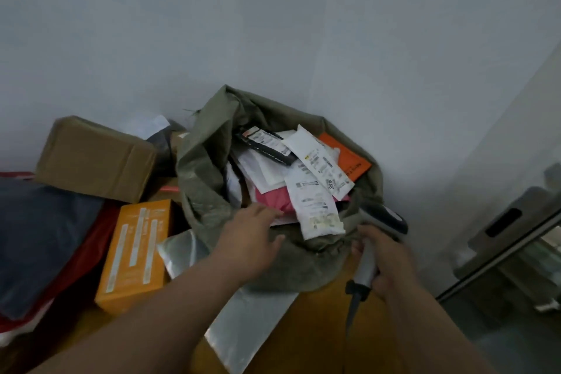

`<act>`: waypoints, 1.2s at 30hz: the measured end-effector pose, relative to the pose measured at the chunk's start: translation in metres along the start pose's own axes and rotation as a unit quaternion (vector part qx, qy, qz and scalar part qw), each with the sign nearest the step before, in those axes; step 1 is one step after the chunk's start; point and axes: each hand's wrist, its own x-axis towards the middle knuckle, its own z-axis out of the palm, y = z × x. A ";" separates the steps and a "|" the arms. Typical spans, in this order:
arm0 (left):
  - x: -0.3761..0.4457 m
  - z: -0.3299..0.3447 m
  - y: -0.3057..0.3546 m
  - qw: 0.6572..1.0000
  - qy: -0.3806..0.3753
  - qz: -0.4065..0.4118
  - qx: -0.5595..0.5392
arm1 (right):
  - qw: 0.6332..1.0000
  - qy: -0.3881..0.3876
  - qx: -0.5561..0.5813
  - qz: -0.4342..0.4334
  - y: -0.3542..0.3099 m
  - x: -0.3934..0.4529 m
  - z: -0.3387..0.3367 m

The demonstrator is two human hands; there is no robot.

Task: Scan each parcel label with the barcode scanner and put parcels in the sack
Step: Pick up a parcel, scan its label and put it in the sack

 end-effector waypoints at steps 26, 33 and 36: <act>0.202 0.101 0.017 0.987 -0.013 -0.157 0.036 | 0.897 -0.047 -0.138 -0.417 -0.185 0.096 0.028; 0.206 0.096 0.046 0.986 -0.048 -0.037 0.156 | 0.893 -0.050 -0.188 -0.405 -0.194 0.085 0.018; 0.184 0.093 0.023 0.985 -0.015 -0.114 0.129 | 0.921 -0.055 -0.211 -0.322 -0.172 0.096 0.011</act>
